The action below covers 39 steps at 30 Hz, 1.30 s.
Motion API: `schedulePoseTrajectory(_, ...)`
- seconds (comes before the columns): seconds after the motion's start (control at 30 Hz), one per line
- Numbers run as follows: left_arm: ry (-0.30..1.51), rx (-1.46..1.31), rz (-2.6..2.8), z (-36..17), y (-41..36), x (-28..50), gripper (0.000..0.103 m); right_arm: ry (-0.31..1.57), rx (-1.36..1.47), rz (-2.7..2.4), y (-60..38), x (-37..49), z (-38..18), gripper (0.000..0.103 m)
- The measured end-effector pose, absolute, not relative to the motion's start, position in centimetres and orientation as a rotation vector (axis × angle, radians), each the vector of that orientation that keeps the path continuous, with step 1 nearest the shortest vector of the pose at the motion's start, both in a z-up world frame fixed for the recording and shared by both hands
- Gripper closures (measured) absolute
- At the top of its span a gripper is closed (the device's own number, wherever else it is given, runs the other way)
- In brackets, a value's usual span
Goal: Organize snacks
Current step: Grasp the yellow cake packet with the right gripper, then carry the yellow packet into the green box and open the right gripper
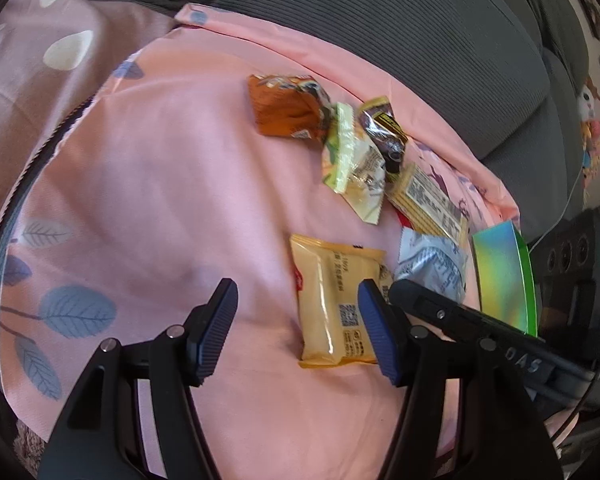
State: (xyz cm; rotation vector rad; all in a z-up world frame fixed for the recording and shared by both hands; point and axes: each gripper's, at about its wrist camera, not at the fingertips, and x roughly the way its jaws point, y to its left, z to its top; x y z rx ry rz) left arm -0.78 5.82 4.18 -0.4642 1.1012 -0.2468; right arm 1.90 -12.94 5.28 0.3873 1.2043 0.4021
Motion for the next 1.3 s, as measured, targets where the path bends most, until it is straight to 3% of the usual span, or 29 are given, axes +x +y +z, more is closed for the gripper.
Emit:
schedulePoseTrajectory(0.07,1.107,-0.455,-0.271,4.0,5.2,-0.8,0.042,1.193,0.403,0.391,-13.3,1.9,5.5,0.093)
schedulePoseTrajectory(0.13,1.126,-0.442,-0.302,3.8,4.4,-0.7,0.044,1.192,0.402,0.388,-13.2,1.8,5.6,0.078)
schedulePoseTrajectory(0.23,1.147,-0.432,-0.307,3.2,4.0,-0.6,0.044,1.207,0.406,0.348,-13.6,2.1,5.1,0.074)
schedulePoseTrajectory(0.43,1.163,-0.393,-0.360,2.9,2.4,-1.0,0.044,1.232,0.499,0.382,-14.6,2.5,4.5,0.053)
schedulePoseTrajectory(0.5,1.160,-0.357,-0.363,2.8,1.1,-1.0,0.044,1.222,0.470,0.377,-14.0,2.3,4.8,0.041)
schedulePoseTrajectory(0.63,1.151,-0.341,-0.378,2.6,0.6,-1.1,0.044,1.241,0.452,0.402,-12.6,2.4,4.2,0.040)
schedulePoseTrajectory(0.73,1.140,-0.333,-0.398,2.6,0.2,-1.3,0.051,1.252,0.440,0.412,-12.1,2.5,3.5,0.040)
schedulePoseTrajectory(0.8,1.113,-0.289,-0.386,2.8,-0.9,-1.5,0.052,1.243,0.412,0.392,-11.8,2.4,3.5,0.046)
schedulePoseTrajectory(0.93,1.078,-0.254,-0.393,3.6,-1.6,-2.1,0.052,1.195,0.394,0.368,-12.2,1.5,4.4,0.047)
schedulePoseTrajectory(1.3,0.818,-0.155,-0.493,11.8,-5.9,-5.6,0.052,0.923,0.385,0.293,-16.5,-2.9,13.2,0.047)
